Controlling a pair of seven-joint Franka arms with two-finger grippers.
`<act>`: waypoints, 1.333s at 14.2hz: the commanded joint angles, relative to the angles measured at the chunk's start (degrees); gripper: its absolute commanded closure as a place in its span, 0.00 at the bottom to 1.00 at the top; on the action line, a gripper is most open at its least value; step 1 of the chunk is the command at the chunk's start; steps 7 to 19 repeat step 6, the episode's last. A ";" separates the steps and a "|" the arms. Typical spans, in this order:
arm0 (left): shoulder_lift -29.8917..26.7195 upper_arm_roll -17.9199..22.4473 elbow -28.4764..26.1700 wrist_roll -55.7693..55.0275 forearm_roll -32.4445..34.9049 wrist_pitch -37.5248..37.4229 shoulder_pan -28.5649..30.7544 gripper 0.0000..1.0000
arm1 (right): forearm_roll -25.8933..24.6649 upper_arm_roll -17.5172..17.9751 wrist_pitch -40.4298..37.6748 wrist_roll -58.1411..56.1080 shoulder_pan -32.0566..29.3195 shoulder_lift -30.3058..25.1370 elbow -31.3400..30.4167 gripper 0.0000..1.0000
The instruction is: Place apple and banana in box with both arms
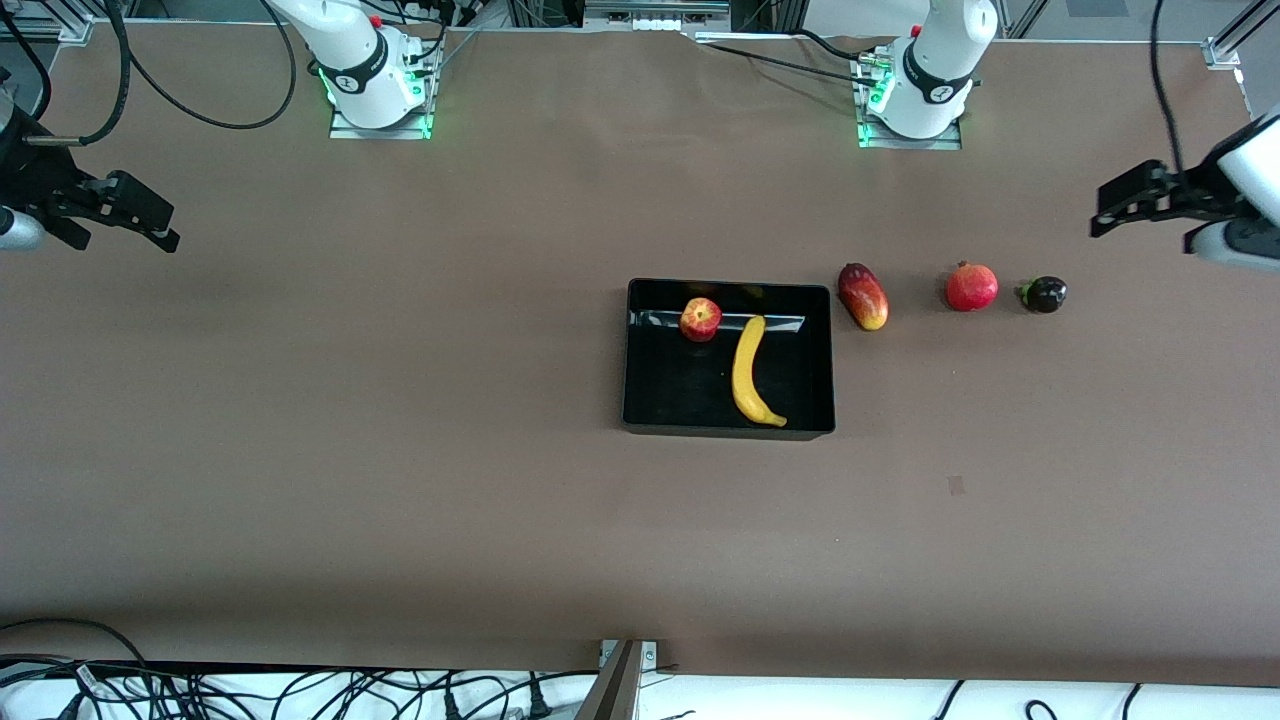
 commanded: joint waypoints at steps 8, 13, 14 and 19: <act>-2.40 -0.01 1.03 6.02 5.63 -1.15 0.84 0.00 | 0.21 0.53 -0.06 -0.63 -0.65 0.51 1.14 0.00; -2.40 -0.01 1.03 6.02 5.63 -1.15 0.84 0.00 | 0.21 0.53 -0.06 -0.63 -0.65 0.51 1.14 0.00; -2.40 -0.01 1.03 6.02 5.63 -1.15 0.84 0.00 | 0.21 0.53 -0.06 -0.63 -0.65 0.51 1.14 0.00; -2.40 -0.01 1.03 6.02 5.63 -1.15 0.84 0.00 | 0.21 0.53 -0.06 -0.63 -0.65 0.51 1.14 0.00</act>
